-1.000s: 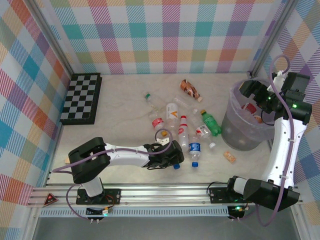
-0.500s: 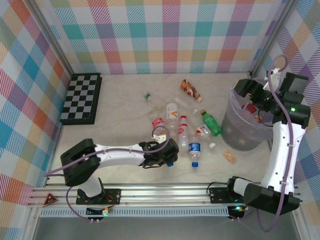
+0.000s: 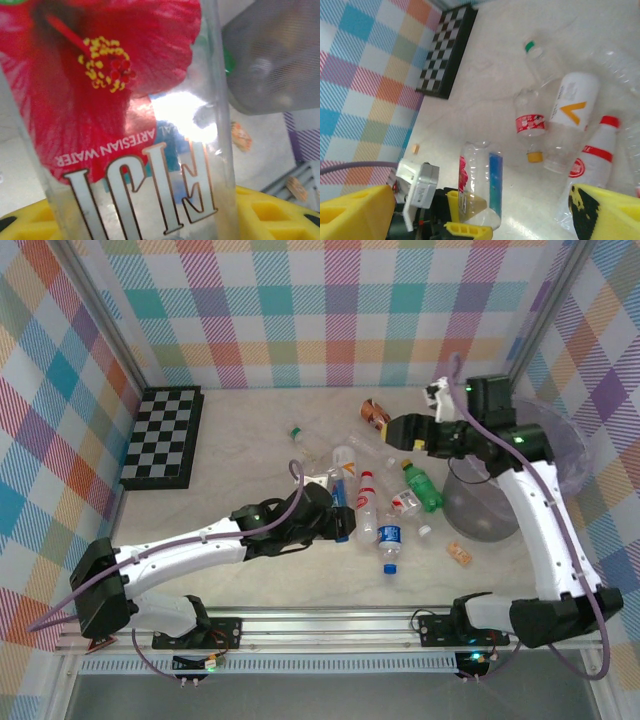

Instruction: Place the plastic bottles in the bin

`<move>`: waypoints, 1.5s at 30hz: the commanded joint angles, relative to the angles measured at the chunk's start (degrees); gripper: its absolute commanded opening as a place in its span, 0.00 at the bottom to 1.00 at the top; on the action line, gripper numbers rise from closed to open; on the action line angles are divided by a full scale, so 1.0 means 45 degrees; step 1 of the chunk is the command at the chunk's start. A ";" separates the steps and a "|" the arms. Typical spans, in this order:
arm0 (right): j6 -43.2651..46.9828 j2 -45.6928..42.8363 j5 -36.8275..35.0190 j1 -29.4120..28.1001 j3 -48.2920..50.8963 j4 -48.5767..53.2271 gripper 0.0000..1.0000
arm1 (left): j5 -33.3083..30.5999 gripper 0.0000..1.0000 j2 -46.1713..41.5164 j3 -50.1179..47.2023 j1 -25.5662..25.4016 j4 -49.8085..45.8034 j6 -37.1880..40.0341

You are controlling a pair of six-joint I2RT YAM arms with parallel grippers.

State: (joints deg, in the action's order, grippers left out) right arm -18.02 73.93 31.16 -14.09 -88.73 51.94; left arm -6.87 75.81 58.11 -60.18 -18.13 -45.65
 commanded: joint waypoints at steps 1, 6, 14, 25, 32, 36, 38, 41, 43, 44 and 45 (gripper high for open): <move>-0.0343 0.0596 0.0275 -0.0721 0.0555 -0.0652 0.90 | 0.0622 0.43 -0.0576 0.0542 0.0093 -0.0371 0.0447; -0.0829 0.1420 0.0358 -0.1633 0.1280 -0.1554 0.90 | 0.0400 0.43 -0.0753 0.0660 0.0093 -0.0233 0.0599; -0.1527 0.2003 0.1010 -0.2555 0.2154 -0.2800 0.90 | 0.0345 0.42 -0.0479 0.0798 0.0246 0.0391 0.0618; -0.2180 0.2386 0.2427 -0.2623 0.2898 -0.3992 0.88 | 0.0742 0.40 -0.0601 0.0663 0.0522 0.1813 0.0429; -0.2377 0.2552 0.2478 -0.2729 0.2967 -0.4277 0.76 | 0.0768 0.40 -0.0596 0.0556 0.0523 0.2090 0.0362; -0.2389 0.2507 0.2361 -0.2739 0.3037 -0.4294 0.65 | 0.0765 0.40 -0.0575 0.0525 0.0542 0.2212 0.0306; -0.2411 0.2502 0.2337 -0.2729 0.3056 -0.4371 0.61 | 0.0738 0.41 -0.0543 0.0529 0.0549 0.2213 0.0308; -0.2420 0.2473 0.2242 -0.2729 0.3059 -0.4443 0.56 | 0.0684 0.46 -0.0578 0.0527 0.0542 0.2194 0.0283; -0.2413 0.2467 0.2180 -0.2729 0.3051 -0.4487 0.53 | 0.0627 0.60 -0.0641 0.0472 0.0542 0.2192 0.0283; -0.2402 0.2458 0.2109 -0.2730 0.3028 -0.4505 0.53 | 0.0618 0.68 -0.0681 0.0431 0.0542 0.2212 0.0309; -0.2373 0.2443 0.2046 -0.2730 0.2994 -0.4498 0.52 | 0.0601 0.71 -0.0747 0.0391 0.0542 0.2230 0.0309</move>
State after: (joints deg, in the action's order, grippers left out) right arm -28.77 85.03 41.78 -25.96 -76.07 32.05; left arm -4.01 73.67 59.72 -58.19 -12.67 -45.19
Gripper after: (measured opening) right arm 0.527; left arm 0.679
